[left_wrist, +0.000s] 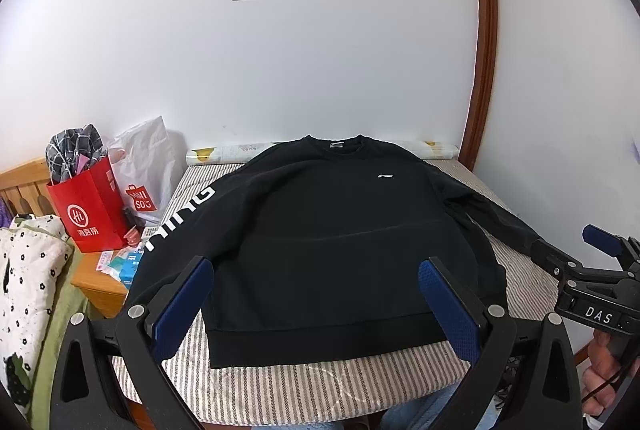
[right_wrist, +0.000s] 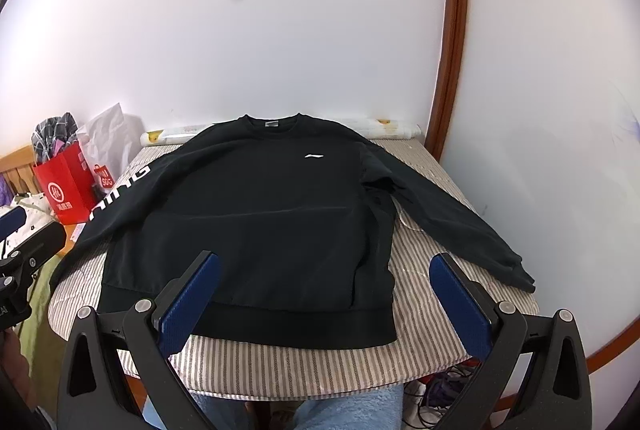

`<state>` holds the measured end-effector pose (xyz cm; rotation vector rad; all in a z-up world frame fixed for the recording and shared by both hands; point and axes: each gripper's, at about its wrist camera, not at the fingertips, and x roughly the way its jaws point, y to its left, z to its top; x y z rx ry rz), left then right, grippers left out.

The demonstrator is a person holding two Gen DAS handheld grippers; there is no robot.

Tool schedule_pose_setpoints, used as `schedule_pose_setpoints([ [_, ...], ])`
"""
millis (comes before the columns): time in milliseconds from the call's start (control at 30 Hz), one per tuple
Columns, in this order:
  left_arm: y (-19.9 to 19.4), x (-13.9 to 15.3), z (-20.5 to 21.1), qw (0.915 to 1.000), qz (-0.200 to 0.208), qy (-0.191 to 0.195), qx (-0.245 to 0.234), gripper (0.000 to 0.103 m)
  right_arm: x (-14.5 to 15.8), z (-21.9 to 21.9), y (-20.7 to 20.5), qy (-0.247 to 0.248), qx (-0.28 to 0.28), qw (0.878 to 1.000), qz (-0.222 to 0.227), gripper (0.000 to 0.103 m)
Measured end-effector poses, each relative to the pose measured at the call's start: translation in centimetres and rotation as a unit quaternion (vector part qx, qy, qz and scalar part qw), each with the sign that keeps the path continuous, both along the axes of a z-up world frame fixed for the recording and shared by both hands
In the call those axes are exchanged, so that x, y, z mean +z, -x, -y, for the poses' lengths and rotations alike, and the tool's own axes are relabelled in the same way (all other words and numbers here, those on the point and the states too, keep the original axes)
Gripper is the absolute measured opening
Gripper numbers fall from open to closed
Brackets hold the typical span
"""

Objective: Fold small clothes

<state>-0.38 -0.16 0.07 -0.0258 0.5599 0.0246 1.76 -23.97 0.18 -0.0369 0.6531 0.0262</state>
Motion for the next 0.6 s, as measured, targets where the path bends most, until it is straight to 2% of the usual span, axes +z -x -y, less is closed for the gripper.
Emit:
schedule_pose_setpoints([
  [600,0.00,0.31,0.25,1.0000,0.000,-0.002,-0.001,0.103,0.11,0.17,0.18,-0.008,-0.001,1.000,0.002,0.103],
])
